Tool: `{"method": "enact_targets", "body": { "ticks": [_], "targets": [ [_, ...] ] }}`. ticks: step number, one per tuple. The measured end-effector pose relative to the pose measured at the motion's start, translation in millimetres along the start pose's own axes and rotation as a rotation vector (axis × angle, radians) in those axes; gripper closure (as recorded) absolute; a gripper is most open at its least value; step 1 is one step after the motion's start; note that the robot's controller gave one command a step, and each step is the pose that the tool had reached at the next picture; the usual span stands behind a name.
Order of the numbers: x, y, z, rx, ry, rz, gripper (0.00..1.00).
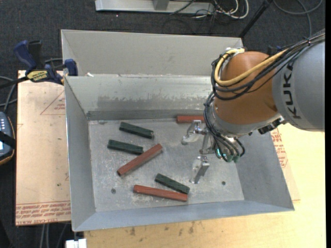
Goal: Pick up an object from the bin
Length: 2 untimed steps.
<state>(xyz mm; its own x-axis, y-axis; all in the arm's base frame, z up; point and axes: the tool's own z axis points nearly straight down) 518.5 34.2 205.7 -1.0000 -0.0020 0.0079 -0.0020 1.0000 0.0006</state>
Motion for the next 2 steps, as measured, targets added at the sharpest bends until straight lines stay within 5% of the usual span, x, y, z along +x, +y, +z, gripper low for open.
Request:
{"method": "enact_targets", "body": {
  "ticks": [1,2],
  "targets": [
    [-1.6,-0.1,-4.2,-0.001,-0.008,0.001,0.00],
    [4.7,6.1,51.1,-0.001,-0.014,-0.004,0.00]
  ]
}}
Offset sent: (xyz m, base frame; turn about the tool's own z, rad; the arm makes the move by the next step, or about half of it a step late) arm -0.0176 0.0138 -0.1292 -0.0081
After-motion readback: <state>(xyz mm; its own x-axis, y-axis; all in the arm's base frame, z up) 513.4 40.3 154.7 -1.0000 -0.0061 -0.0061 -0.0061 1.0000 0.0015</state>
